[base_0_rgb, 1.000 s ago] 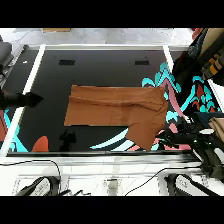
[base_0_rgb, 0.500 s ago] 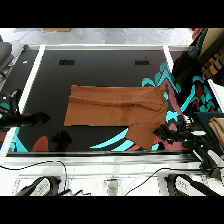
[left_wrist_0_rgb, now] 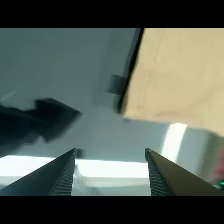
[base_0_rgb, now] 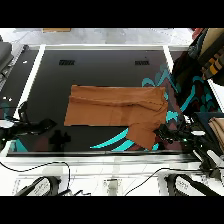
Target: Fold the clothes and pants, and hang the long-sleeved shirts on hangers.
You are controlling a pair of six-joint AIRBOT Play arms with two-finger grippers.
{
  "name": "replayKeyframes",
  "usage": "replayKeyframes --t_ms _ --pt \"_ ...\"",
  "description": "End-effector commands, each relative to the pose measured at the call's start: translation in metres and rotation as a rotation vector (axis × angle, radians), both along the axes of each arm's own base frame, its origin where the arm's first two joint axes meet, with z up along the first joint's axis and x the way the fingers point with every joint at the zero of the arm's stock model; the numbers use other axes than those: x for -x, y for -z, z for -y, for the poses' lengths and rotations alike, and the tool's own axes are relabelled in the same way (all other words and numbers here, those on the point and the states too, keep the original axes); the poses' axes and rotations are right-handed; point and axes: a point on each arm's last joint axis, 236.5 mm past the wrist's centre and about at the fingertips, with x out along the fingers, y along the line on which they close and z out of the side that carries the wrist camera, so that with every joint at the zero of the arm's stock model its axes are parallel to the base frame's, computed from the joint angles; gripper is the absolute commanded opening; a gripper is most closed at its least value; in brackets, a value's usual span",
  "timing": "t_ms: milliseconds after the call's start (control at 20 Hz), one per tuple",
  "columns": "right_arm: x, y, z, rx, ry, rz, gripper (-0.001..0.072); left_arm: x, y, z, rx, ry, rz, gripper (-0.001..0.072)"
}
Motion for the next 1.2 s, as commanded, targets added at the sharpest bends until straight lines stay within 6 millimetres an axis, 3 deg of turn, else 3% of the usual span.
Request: replayKeyframes --t_ms 0,250,400,500,700,850,1050,1150 --pt "0.000 0.000 0.000 0.000 0.002 0.001 0.0014 -0.008 0.019 0.019 0.135 -0.042 -0.034 0.0512" --pt "0.000 0.000 0.000 0.000 0.002 0.001 0.0014 -0.005 0.062 0.033 0.122 0.027 -0.101 0.0512" --pt "0.000 0.000 0.000 0.000 0.002 0.001 0.0014 -0.022 0.066 0.035 0.100 -0.020 -0.062 0.0484" --pt "-0.001 -0.001 0.000 0.000 0.001 0.003 0.0013 -0.029 0.065 0.039 0.091 -0.026 -0.043 0.0421" --pt "-0.011 -0.022 -0.006 -0.023 -0.071 0.046 0.0014 -0.028 0.057 0.049 0.114 0.011 -0.041 0.0013" --pt "-0.013 -0.048 -0.015 -0.035 -0.210 0.082 0.0013 -0.041 0.017 0.046 0.105 0.087 0.045 0.0013" --pt "-0.003 -0.089 -0.026 -0.040 -0.364 0.132 0.0012 -0.057 -0.077 0.032 0.022 0.131 0.260 0.0013" --pt "0.001 -0.112 -0.028 -0.015 -0.375 0.190 0.0012 -0.049 -0.109 0.021 -0.047 0.123 0.333 0.0012"
